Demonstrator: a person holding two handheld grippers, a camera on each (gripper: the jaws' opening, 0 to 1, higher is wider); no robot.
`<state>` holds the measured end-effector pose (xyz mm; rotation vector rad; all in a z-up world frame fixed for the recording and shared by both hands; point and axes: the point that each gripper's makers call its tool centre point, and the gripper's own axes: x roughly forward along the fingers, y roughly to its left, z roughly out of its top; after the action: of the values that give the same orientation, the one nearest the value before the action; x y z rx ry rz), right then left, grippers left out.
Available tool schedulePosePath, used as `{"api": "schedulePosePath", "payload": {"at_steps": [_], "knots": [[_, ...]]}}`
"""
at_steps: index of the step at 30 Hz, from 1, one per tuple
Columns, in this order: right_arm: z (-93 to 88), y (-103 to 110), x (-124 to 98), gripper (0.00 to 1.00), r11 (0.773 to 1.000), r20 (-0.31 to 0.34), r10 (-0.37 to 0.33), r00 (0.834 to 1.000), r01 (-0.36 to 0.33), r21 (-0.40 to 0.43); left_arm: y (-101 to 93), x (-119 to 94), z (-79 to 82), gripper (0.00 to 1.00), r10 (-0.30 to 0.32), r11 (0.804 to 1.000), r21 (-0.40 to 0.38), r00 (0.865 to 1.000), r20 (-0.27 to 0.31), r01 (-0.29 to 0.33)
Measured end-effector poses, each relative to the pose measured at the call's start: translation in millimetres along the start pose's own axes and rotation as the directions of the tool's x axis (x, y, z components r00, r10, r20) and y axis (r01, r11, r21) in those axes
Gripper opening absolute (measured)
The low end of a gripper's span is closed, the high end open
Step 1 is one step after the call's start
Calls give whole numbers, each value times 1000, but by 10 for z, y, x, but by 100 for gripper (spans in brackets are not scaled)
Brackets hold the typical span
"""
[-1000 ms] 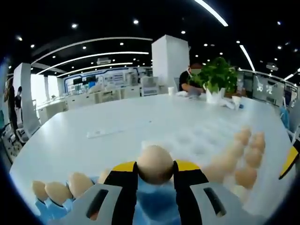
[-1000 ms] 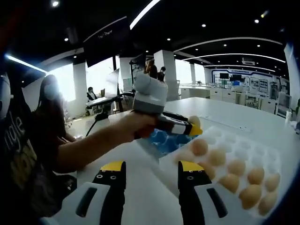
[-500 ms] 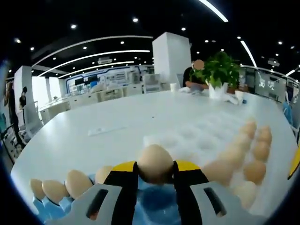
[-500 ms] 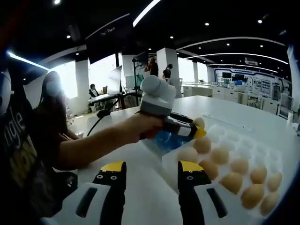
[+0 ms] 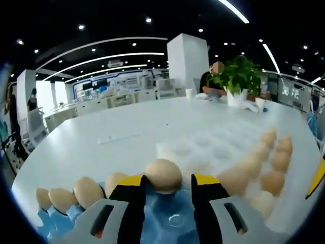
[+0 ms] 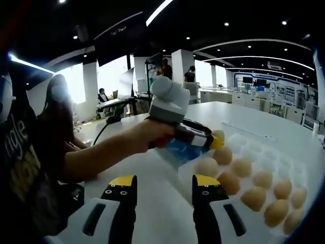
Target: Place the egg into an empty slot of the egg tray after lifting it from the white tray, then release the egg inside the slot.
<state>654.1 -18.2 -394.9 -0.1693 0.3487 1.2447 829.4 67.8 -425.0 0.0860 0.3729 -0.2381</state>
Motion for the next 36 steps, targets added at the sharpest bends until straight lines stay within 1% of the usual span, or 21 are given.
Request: {"api": "schedulePosePath", "payload": {"at_steps": [2, 6, 9, 11, 14, 16, 19, 21, 24, 25, 27, 28, 30, 31, 33, 35, 36], "knots": [[-6, 12, 9, 46, 1000, -5, 4, 1000, -4, -2, -2, -25, 6, 36, 10, 1000, 15, 1000, 1, -10], [3, 47, 21, 45, 1000, -8, 12, 1000, -12, -8, 82, -91, 83, 38, 44, 998, 37, 999, 32, -45], [6, 37, 19, 45, 1000, -9, 8, 1000, -8, -8, 93, -111, 94, 39, 37, 999, 29, 999, 40, -38], [23, 23, 22, 45, 1000, -2, -2, 1000, 2, -8, 88, -139, 98, 39, 25, 1000, 2, 998, 50, -25], [89, 2, 19, 45, 1000, 20, -18, 1000, 18, -13, 101, -205, 128, 39, 19, 1000, 9, 997, 69, -20], [112, -9, 17, 45, 999, 27, -26, 999, 26, -19, 79, -201, 151, 39, -1, 1000, 19, 997, 78, 0], [99, -11, 30, 45, 999, 15, -26, 1000, 27, -27, 0, -219, 113, 37, -27, 999, 29, 998, 56, 26], [92, -2, 46, 45, 999, 12, -23, 1000, 24, -28, -87, -274, 119, 32, -45, 997, 61, 998, 47, 42], [72, 16, 62, 45, 1000, 8, -20, 1000, 20, -24, -96, -292, 123, 29, -52, 994, 93, 998, 28, 49], [63, 16, 65, 45, 1000, 6, -19, 1000, 19, -22, -131, -314, 92, 27, -61, 994, 95, 998, 15, 60], [46, 11, 74, 45, 1000, 1, -22, 1000, 22, -20, -257, -345, 1, 24, -125, 991, 50, 992, -34, 126], [43, 1, 79, 45, 1000, 0, -23, 1000, 23, -20, -281, -352, -17, 22, -138, 989, 49, 989, -45, 140], [35, -7, 76, 45, 999, -2, -27, 1000, 27, -18, -261, -347, -16, 20, -129, 990, 46, 990, -48, 132], [34, -8, 72, 45, 999, -2, -29, 1000, 29, -18, -268, -350, -66, 20, -130, 989, 61, 989, -73, 135], [28, -8, 77, 45, 1000, -3, -26, 1000, 26, -14, -263, -327, -134, 21, -129, 989, 61, 986, -103, 136], [26, -14, 82, 45, 1000, -4, -28, 1000, 28, -13, -274, -320, -159, 21, -135, 988, 61, 984, -113, 142], [23, -10, 88, 45, 1000, -5, -27, 1000, 27, -12, -276, -332, -147, 21, -138, 988, 56, 985, -107, 144]]}}
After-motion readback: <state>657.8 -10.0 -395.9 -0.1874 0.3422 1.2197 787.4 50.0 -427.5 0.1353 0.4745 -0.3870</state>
